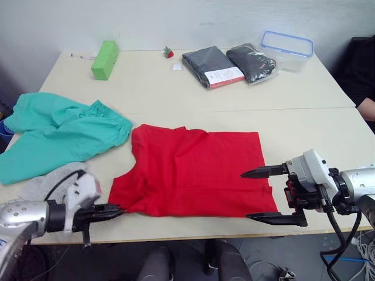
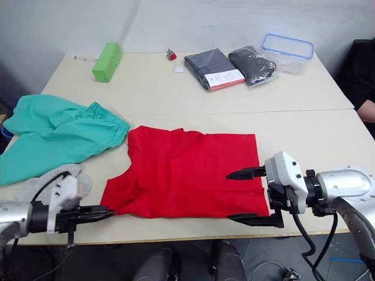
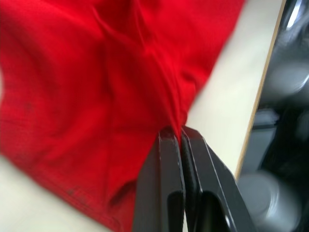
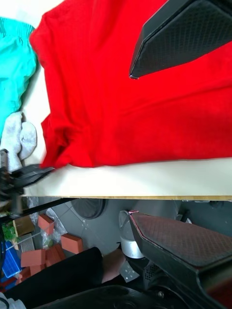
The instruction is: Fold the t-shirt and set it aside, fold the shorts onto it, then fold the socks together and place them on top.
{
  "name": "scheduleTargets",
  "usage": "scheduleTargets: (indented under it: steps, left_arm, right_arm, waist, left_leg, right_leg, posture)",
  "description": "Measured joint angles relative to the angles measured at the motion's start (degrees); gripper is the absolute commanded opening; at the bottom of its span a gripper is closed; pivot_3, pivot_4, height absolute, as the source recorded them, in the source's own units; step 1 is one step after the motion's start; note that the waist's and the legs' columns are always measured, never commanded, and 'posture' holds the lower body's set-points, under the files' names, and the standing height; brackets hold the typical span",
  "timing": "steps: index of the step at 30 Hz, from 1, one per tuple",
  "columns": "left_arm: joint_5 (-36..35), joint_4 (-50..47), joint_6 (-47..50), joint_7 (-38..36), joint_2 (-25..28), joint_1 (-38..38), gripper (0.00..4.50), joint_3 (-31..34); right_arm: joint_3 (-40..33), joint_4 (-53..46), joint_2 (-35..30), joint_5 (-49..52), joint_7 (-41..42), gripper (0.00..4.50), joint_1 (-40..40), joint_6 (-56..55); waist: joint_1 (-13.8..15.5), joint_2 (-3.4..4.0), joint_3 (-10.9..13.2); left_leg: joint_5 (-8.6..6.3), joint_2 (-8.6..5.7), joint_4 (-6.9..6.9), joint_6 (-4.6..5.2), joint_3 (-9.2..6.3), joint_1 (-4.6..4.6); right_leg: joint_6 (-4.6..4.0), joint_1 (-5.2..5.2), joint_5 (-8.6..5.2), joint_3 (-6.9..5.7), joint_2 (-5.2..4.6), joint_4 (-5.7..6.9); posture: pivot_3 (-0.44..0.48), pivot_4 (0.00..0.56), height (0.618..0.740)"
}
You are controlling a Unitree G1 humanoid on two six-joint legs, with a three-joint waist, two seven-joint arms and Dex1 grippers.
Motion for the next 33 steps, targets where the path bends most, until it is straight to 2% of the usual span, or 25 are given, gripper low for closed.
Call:
scheduleTargets:
  steps: [3, 9, 14, 15, 18, 21, 23, 25, 28, 32, 33]
  left_arm:
    - [-1.55, 4.15, 5.00, 1.72, 0.94, -5.04, 0.01, -0.66]
    - [-1.62, 12.75, 10.71, 4.88, 0.81, -16.67, 0.01, -6.95]
    - [0.35, 17.95, 10.50, 7.51, -1.75, -23.68, 1.18, -12.25]
    - [0.81, 18.08, 9.74, 7.89, -2.28, -24.38, 1.61, -12.54]
    - [2.30, 18.06, 6.55, 9.45, -2.60, -25.46, 2.45, -12.27]
    - [1.94, 17.00, 5.28, 10.31, -2.99, -26.19, 2.50, -9.09]
    - [0.30, 13.21, 4.32, 9.10, -2.98, -25.81, 2.50, -6.93]
    - [-1.31, 8.60, 3.37, 7.00, -2.52, -24.87, 2.10, -6.48]
    - [-0.88, 1.77, 1.06, 3.80, -0.33, -21.58, 1.28, -10.53]
    - [5.07, -0.38, -4.60, 1.44, 0.78, -18.73, 0.00, -19.27]
    - [7.25, 0.19, -6.03, 1.60, 0.87, -18.77, 0.00, -20.76]
  right_arm:
    - [1.39, -0.03, 0.00, -0.46, -0.07, 4.50, 0.06, -0.29]
    - [2.09, -0.01, 0.00, -0.62, -0.39, 4.50, -0.14, -1.17]
    - [2.62, 0.05, 0.00, -1.68, -1.03, 4.50, -0.40, -1.39]
    - [3.09, 0.05, 0.00, -1.98, -1.21, 4.50, -0.45, -1.55]
    - [4.26, 0.05, 0.00, -3.82, -2.02, 4.50, -0.44, -2.48]
    - [4.91, 0.11, 0.31, -5.20, -3.56, 3.85, -0.56, -2.70]
    - [6.56, 0.27, 1.20, -6.55, -4.48, 3.16, -0.90, -3.38]
    - [8.42, 0.52, 1.82, -8.21, -4.94, 2.48, -1.48, -4.04]
    - [13.26, 2.55, 3.04, -12.48, -6.07, 1.51, -3.54, -5.81]
    - [21.11, 7.81, 4.77, -20.88, -6.41, 0.07, -4.47, -10.79]
    - [22.72, 9.58, 5.38, -22.87, -6.34, 0.03, -4.85, -12.47]
  waist:
    - [0.06, 0.00, 0.00]
    - [0.16, -0.03, -0.01]
    - [0.05, -0.04, 0.00]
    - [-0.02, -0.09, 0.02]
    - [-0.08, -0.10, 0.01]
    - [0.00, -0.11, 0.01]
    - [-0.01, -0.12, 0.01]
    - [-0.03, -0.12, 0.01]
    - [-0.12, -0.11, 0.01]
    - [-0.08, -0.10, 0.01]
    - [-0.06, -0.10, 0.01]
  left_leg:
    - [0.00, -0.03, -0.01, -0.01, 0.00, 0.00]
    - [0.01, -0.06, 0.00, -0.02, 0.01, -0.03]
    - [0.02, -0.05, -0.01, -0.02, 0.05, -0.03]
    - [0.03, -0.04, -0.01, -0.04, 0.06, -0.04]
    - [0.03, -0.02, -0.01, -0.05, 0.07, -0.04]
    - [0.03, -0.02, 0.00, -0.06, 0.06, -0.04]
    - [0.03, -0.02, 0.00, -0.06, 0.06, -0.04]
    - [0.03, -0.03, 0.00, -0.06, 0.07, -0.03]
    - [0.05, -0.05, 0.00, -0.09, 0.10, 0.01]
    - [0.11, -0.06, 0.00, -0.16, 0.16, -0.01]
    - [0.11, -0.06, 0.00, -0.15, 0.16, 0.01]
  right_leg:
    - [0.00, 0.01, 0.00, -0.02, 0.02, -0.01]
    - [0.01, 0.00, 0.01, -0.04, 0.04, 0.12]
    - [0.02, -0.02, 0.01, -0.01, 0.07, 0.22]
    - [0.02, -0.03, 0.01, -0.01, 0.08, 0.22]
    - [0.02, -0.03, 0.01, 0.00, 0.09, 0.22]
    - [0.02, -0.02, 0.01, 0.00, 0.07, 0.22]
    - [0.02, -0.02, 0.01, 0.01, 0.05, 0.20]
    - [0.02, -0.02, 0.01, 0.03, 0.04, 0.19]
    - [0.02, -0.01, 0.01, 0.06, 0.05, 0.16]
    - [-0.01, -0.09, -0.01, 0.06, 0.15, 0.05]
    - [-0.01, -0.08, -0.01, 0.06, 0.20, 0.06]
  posture:
    - [0.000, 0.150, 0.740]
    - [0.000, 0.150, 0.740]
    - [0.000, 0.150, 0.740]
    - [0.000, 0.150, 0.740]
    - [0.000, 0.150, 0.740]
    - [0.000, 0.150, 0.740]
    - [0.000, 0.150, 0.740]
    - [0.000, 0.150, 0.740]
    - [0.000, 0.150, 0.740]
    - [0.000, 0.150, 0.740]
    - [0.000, 0.150, 0.740]
